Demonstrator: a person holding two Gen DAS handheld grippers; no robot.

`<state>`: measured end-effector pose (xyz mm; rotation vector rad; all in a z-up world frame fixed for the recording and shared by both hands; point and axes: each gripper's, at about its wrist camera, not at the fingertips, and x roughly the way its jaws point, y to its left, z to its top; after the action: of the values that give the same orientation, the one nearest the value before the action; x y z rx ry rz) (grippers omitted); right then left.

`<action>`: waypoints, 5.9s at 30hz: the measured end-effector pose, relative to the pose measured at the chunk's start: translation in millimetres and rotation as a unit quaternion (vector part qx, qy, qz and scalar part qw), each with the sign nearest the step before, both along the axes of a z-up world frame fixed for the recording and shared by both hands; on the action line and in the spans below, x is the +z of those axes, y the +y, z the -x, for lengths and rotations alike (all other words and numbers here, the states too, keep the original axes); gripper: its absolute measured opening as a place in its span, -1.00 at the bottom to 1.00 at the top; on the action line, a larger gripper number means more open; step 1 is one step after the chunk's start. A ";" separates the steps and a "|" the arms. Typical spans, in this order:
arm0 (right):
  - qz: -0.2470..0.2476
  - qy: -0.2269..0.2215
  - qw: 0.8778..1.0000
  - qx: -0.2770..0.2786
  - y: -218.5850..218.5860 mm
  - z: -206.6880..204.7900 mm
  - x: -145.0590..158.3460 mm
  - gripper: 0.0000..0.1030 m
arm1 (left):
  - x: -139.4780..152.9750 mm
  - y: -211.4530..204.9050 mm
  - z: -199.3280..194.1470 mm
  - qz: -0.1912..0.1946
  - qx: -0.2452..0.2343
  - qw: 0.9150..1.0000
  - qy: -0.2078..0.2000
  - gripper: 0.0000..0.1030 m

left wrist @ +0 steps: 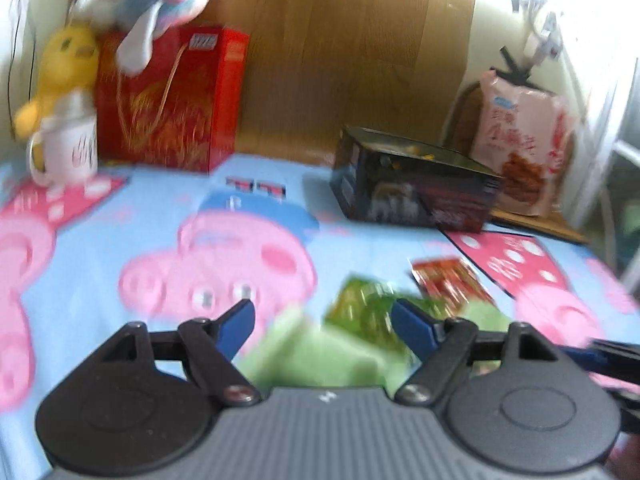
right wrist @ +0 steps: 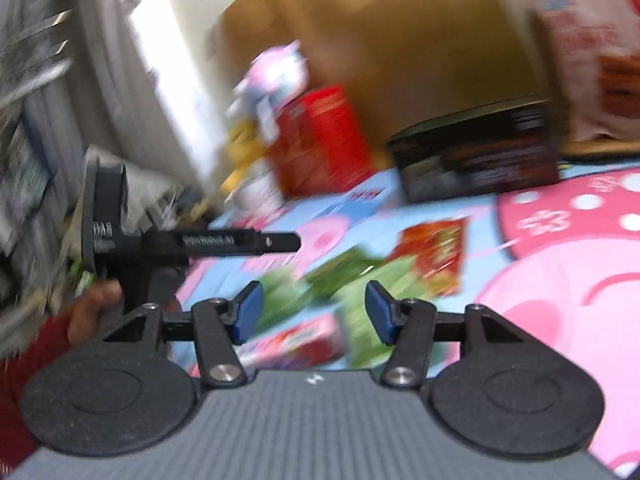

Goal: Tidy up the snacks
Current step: 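Move the left gripper back over the remaining snacks, then grasp the pink UHA candy box with the left gripper, then place the pink candy box into the black tin and release, then withdraw the left gripper from the tin toward the remaining snacks, then grasp the light green pastry packet with the left gripper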

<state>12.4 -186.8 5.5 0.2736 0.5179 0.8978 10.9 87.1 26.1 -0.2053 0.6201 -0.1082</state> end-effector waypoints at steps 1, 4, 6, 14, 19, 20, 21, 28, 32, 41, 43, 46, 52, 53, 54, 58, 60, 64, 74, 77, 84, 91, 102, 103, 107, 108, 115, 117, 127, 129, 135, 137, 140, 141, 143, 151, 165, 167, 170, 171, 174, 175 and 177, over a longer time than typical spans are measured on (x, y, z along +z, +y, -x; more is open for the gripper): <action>0.010 0.000 1.000 0.009 4.5 1.1 -0.7 0.14 | -1.6 7.2 10.4 0.021 -0.006 1.000 0.002 0.49; 0.023 0.012 0.999 0.019 14.9 -4.8 -6.0 0.14 | -3.6 26.9 39.7 0.091 -0.024 0.996 0.002 0.46; 0.025 0.016 0.999 0.020 17.5 -10.0 -7.3 0.14 | -2.7 33.4 53.5 0.114 -0.039 0.993 0.003 0.38; 0.055 0.012 0.998 0.034 26.9 -5.4 -8.4 0.13 | -16.2 -6.1 79.8 0.079 -0.127 0.988 0.046 -0.01; 0.056 0.020 0.997 0.052 25.0 3.3 -6.9 0.16 | -21.6 -9.7 73.4 0.052 -0.095 0.993 0.044 -0.06; 0.056 0.020 0.997 0.056 23.9 6.5 -5.9 0.16 | -21.5 -7.8 70.3 0.045 -0.082 0.995 0.040 0.02; 0.054 0.021 0.996 0.067 22.4 10.3 -5.0 0.16 | -20.6 -4.4 67.2 0.048 -0.072 0.996 0.034 0.04; 0.098 -0.007 0.993 0.071 26.7 28.2 -1.5 0.15 | -11.6 15.3 62.1 0.079 -0.037 0.996 0.014 0.09; 0.113 -0.007 0.992 0.057 32.4 23.5 -4.0 0.15 | -13.3 21.0 63.2 0.082 -0.036 0.996 0.020 0.10; 0.148 -0.030 0.987 0.049 54.7 15.1 -8.3 0.07 | -24.7 14.1 53.6 0.098 -0.037 0.994 0.044 -0.12; 0.160 -0.038 0.986 0.036 56.0 15.8 -7.1 -0.21 | -20.3 11.3 52.8 0.086 -0.037 0.995 0.038 -0.12; 0.147 -0.028 0.988 0.031 49.4 14.5 -1.9 -0.25 | -9.9 13.9 50.0 0.094 -0.044 0.994 0.027 -0.12; 0.107 -0.058 0.992 -0.004 37.7 3.6 21.2 -0.27 | 23.8 5.8 19.4 0.067 -0.060 0.996 -0.023 -0.12; 0.102 -0.061 0.993 -0.012 36.8 -2.0 23.1 -0.27 | 28.5 2.7 8.9 0.062 -0.062 0.996 -0.029 -0.12; 0.099 -0.063 0.993 -0.020 36.0 -8.9 25.1 -0.27 | 32.1 -0.3 -1.6 0.057 -0.064 0.996 -0.034 -0.12; 0.092 -0.069 0.992 -0.060 30.8 -43.3 34.1 -0.27 | 46.8 -15.0 -55.5 0.054 -0.073 0.995 -0.043 -0.10; 0.086 -0.068 0.991 -0.079 25.3 -64.7 39.0 -0.27 | 55.3 -22.9 -82.5 0.055 -0.078 0.994 -0.048 -0.09; 0.075 -0.080 0.987 -0.118 17.2 -105.3 50.3 -0.27 | 69.5 -38.6 -133.9 0.059 -0.080 0.993 -0.060 -0.09; 0.082 -0.119 0.969 -0.198 15.4 -170.2 23.3 -0.12 | 48.3 -85.3 -220.1 -0.064 -0.037 0.995 -0.061 0.01; 0.081 -0.139 0.968 -0.194 11.8 -163.4 18.7 0.00 | 42.9 -88.8 -212.7 -0.088 -0.023 0.993 -0.077 0.15; 0.048 -0.128 0.968 -0.210 -1.0 -158.3 20.3 0.01 | 39.2 -73.6 -168.5 -0.085 -0.001 0.994 -0.072 0.32; 0.063 -0.112 0.971 -0.203 2.1 -143.5 20.3 0.01 | 18.8 -61.3 -111.5 -0.106 0.006 0.994 -0.038 0.35; 0.065 -0.006 0.983 -0.170 -11.8 -88.6 -3.2 0.13 | -0.2 -46.8 -42.7 -0.155 0.070 0.984 -0.053 0.42; 0.058 0.003 0.984 -0.171 -14.6 -83.0 -5.1 0.13 | -4.7 -48.0 -41.8 -0.162 0.077 0.983 -0.049 0.42; 0.035 0.022 0.982 -0.187 -23.5 -63.6 -10.3 0.14 | -15.9 -48.5 -46.4 -0.166 0.090 0.982 -0.018 0.39; 0.032 0.024 0.981 -0.189 -23.7 -59.6 -10.6 0.15 | -15.9 -46.4 -46.9 -0.164 0.098 0.981 -0.017 0.39; 0.031 0.019 0.980 -0.197 -22.6 -50.2 -10.9 0.23 | -19.3 -45.2 -45.5 -0.177 0.116 0.977 -0.013 0.39; 0.027 0.020 0.979 -0.200 -24.0 -48.4 -11.7 0.23 | -19.8 -47.2 -44.6 -0.185 0.116 0.976 -0.015 0.39; 0.016 0.013 0.978 -0.207 -25.7 -41.9 -11.5 0.32 | -21.3 -48.0 -48.4 -0.201 0.113 0.973 -0.007 0.40; 0.014 0.012 0.978 -0.206 -26.0 -41.9 -11.2 0.33 | -21.1 -48.8 -47.7 -0.201 0.113 0.973 -0.007 0.39; 0.013 0.011 0.979 -0.204 -26.8 -41.6 -11.0 0.34 | -21.3 -50.2 -48.3 -0.205 0.113 0.972 -0.006 0.40; 0.011 0.011 0.979 -0.204 -26.6 -40.4 -10.9 0.34 | -21.5 -50.4 -48.6 -0.205 0.112 0.972 -0.005 0.40; 0.011 0.010 0.979 -0.205 -26.1 -39.5 -10.9 0.34 | -21.7 -50.6 -48.8 -0.205 0.111 0.972 -0.003 0.40; 0.011 0.010 0.979 -0.205 -25.9 -39.2 -10.9 0.34 | -21.7 -50.6 -48.9 -0.205 0.110 0.973 -0.003 0.40; 0.010 0.011 0.979 -0.204 -26.1 -39.7 -11.2 0.34 | -21.7 -50.3 -49.4 -0.205 0.109 0.973 -0.001 0.40; 0.013 0.011 0.980 -0.197 -25.5 -40.5 -11.1 0.35 | -22.9 -51.3 -51.2 -0.198 0.102 0.975 0.006 0.41; 0.152 -0.014 0.987 -0.057 17.9 -10.3 -13.4 0.66 | -3.7 -51.5 -18.9 -0.086 0.005 0.993 -0.085 0.35; 0.192 -0.039 0.979 -0.057 23.2 -7.6 -12.7 0.36 | 3.0 -66.5 -18.0 -0.081 -0.034 0.992 -0.086 0.35; 0.256 -0.079 0.961 -0.063 17.2 -9.9 -9.8 0.31 | 7.8 -89.1 -21.3 -0.099 -0.073 0.989 -0.077 0.38; 0.268 -0.080 0.957 -0.078 11.1 -14.6 -8.2 0.31 | 9.0 -94.1 -24.2 -0.098 -0.084 0.989 -0.066 0.38; 0.284 -0.069 0.950 -0.110 -10.8 -21.9 2.7 0.34 | 9.5 -100.2 -29.4 -0.083 -0.094 0.992 -0.023 0.39; 0.282 -0.067 0.952 -0.102 -15.5 -20.8 6.9 0.34 | 9.4 -97.4 -30.1 -0.065 -0.096 0.993 -0.008 0.40; 0.293 -0.071 0.952 -0.062 -15.4 -16.7 14.9 0.34 | 9.1 -86.9 -28.3 -0.020 -0.095 0.995 0.027 0.40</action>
<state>29.1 -202.2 20.4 -0.2952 0.6014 0.6019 39.2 0.2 35.2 -0.1093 0.6938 -0.2750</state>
